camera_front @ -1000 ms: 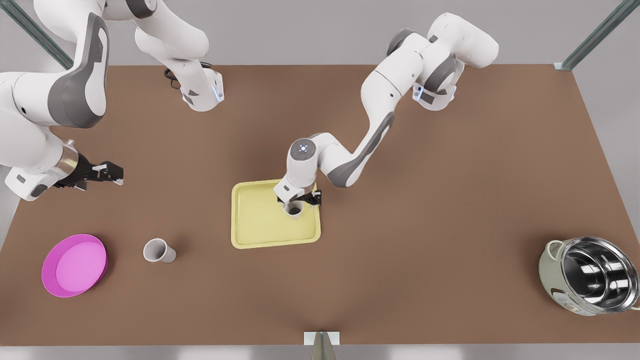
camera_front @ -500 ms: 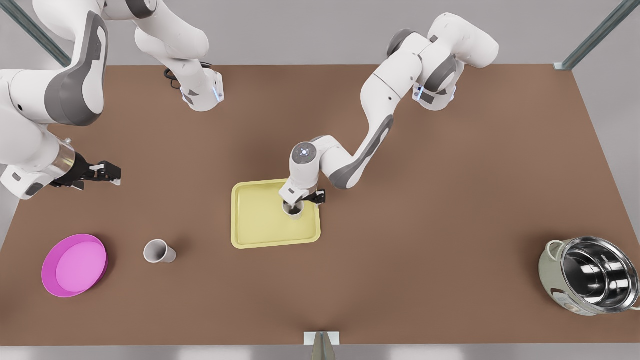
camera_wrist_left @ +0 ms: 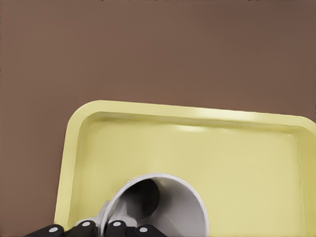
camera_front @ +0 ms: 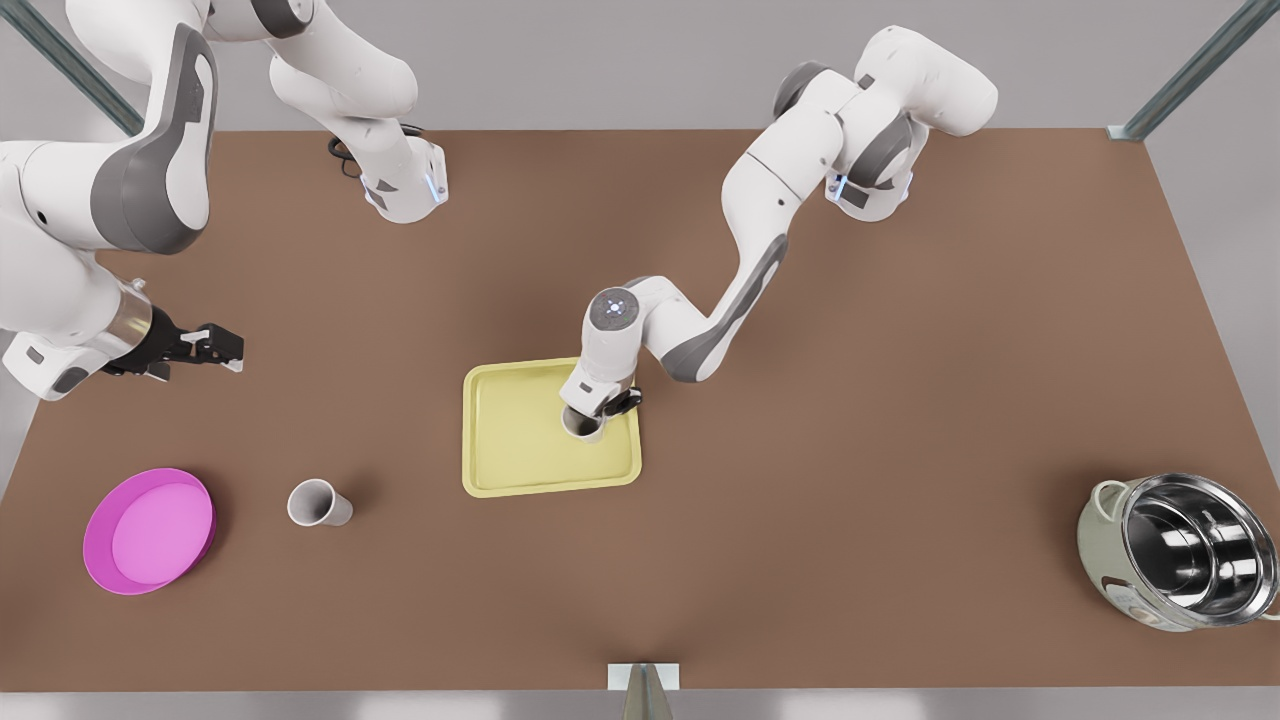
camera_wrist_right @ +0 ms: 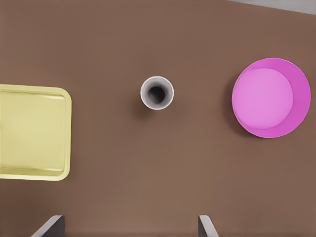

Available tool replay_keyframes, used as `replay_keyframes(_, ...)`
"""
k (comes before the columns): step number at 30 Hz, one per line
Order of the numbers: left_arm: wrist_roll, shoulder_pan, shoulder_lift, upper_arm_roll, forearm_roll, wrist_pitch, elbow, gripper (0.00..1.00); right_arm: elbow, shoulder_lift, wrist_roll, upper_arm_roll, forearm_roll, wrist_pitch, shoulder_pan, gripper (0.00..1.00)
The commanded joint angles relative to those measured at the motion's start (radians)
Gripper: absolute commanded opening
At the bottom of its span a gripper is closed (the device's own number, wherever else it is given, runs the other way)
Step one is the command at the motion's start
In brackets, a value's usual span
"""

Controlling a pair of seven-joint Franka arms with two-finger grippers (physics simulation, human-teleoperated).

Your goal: Use the left arm to pick up the white IKEA cup from the tray and place it on the middle-left position; use the right arm to pick up the white IKEA cup from the tray and place it on the middle-right position

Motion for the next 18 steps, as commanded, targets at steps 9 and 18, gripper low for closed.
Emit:
replay_keyframes(9, 0.14, 0.304, -0.214, 0.009, -0.01, -0.094, -0.171, 0.16, 0.0, 0.005, 0.003, 0.0, 0.001, 0.0, 0.0, 1.0)
replay_keyframes(18, 0.815, 0.64, -0.38, 0.018, -0.001, 0.155, -0.487, 0.16, 0.0, 0.005, 0.003, 0.0, 0.001, 0.0, 0.0, 1.0)
